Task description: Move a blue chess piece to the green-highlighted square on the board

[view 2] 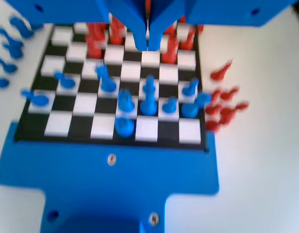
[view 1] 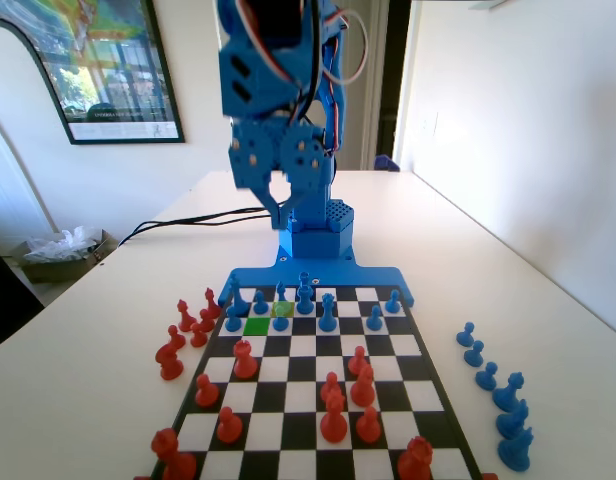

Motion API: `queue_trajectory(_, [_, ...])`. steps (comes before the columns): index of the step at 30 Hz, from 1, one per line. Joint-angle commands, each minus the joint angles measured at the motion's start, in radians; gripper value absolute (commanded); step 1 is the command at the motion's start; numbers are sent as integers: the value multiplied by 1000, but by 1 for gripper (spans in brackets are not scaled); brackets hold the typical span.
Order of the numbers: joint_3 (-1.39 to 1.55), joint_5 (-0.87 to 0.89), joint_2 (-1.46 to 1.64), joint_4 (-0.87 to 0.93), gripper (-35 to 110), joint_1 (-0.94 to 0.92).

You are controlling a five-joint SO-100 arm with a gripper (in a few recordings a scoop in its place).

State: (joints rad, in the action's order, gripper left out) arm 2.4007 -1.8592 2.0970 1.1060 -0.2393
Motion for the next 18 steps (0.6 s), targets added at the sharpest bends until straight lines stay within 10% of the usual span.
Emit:
queue_trajectory(1, [32, -17, -6, -51, 4, -5])
queue_trajectory(18, [129, -63, -54, -181, 7, -35])
